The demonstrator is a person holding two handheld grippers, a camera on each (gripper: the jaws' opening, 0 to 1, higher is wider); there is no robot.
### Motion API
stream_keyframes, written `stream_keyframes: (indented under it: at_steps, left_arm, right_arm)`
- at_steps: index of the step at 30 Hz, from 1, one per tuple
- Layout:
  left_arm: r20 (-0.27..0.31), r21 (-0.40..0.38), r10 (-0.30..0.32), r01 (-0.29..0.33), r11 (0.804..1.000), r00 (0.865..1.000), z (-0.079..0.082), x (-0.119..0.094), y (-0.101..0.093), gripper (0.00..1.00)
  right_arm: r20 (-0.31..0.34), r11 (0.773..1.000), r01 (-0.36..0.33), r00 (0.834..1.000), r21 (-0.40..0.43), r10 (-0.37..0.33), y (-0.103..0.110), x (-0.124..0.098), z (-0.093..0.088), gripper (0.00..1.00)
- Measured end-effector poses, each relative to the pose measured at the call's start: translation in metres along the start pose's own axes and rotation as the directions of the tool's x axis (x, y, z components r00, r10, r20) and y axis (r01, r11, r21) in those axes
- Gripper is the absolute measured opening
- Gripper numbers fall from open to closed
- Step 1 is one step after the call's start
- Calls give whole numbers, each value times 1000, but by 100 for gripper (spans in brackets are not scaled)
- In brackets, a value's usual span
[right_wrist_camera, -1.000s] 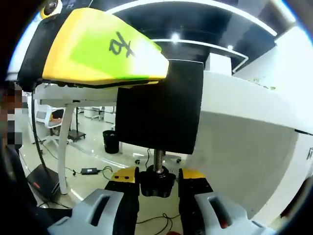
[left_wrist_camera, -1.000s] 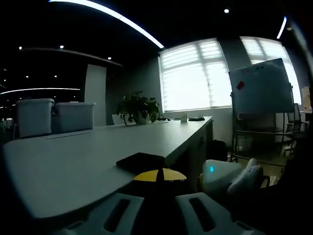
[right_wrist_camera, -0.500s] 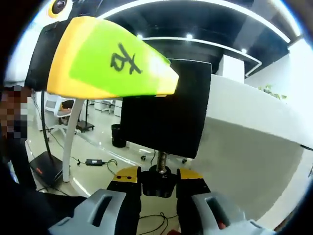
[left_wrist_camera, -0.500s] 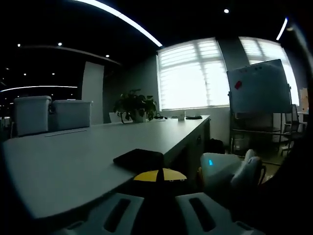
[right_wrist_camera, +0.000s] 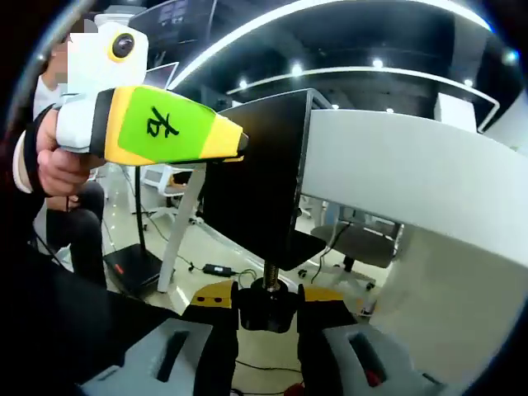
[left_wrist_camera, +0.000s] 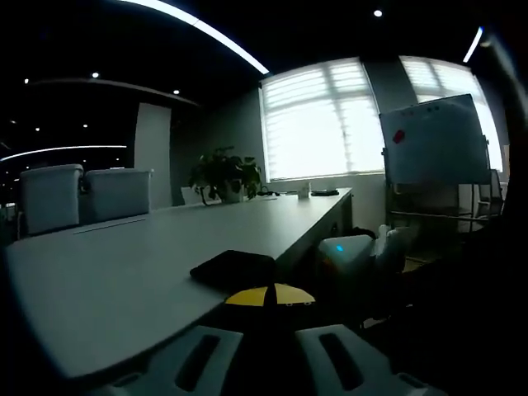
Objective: Clamp the fixed fixture on the desktop, loosen the retaining clip, secure it to the edge of the desk, and tighten the retaining clip.
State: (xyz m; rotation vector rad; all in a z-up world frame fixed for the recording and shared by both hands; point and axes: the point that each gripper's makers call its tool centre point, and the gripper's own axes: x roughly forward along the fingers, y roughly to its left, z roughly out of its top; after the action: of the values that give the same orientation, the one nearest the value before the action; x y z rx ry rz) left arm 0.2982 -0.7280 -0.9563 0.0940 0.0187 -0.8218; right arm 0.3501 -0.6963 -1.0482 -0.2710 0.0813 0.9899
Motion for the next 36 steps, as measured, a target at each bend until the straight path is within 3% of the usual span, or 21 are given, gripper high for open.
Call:
stream_keyframes:
  at_steps: [4,10,16,23,30,32,36]
  left_arm:
    - [-7,14,-4,4,1000,1000,0,2,-1,1]
    - [-12,24,-14,15,1000,1000,0,3,-1,1]
    - [-12,23,-14,14,1000,1000,0,4,-1,1]
    - [-7,12,3,-3,1000,1000,-1,3,-1,1]
    - [-1,0,5,-5,1000,1000,-1,2,-1,1]
    - [3,-11,5,-5,1000,1000,-1,2,-1,1]
    - [15,-17,4,-4,1000,1000,0,0,-1,1]
  right_arm:
    - [27,996,-83,996,-11,84,3,0,2,25]
    - [38,988,-151,988,-21,152,7,0,3,25]
    - [34,988,-154,987,-26,155,8,0,4,26]
    - [18,999,-24,1000,-27,25,6,-3,6,26]
    - [44,992,125,991,23,-126,1,-15,14,30]
    - [88,975,195,975,110,-205,0,-21,22,37]
    - [33,941,331,942,66,-334,-1,-25,14,47]
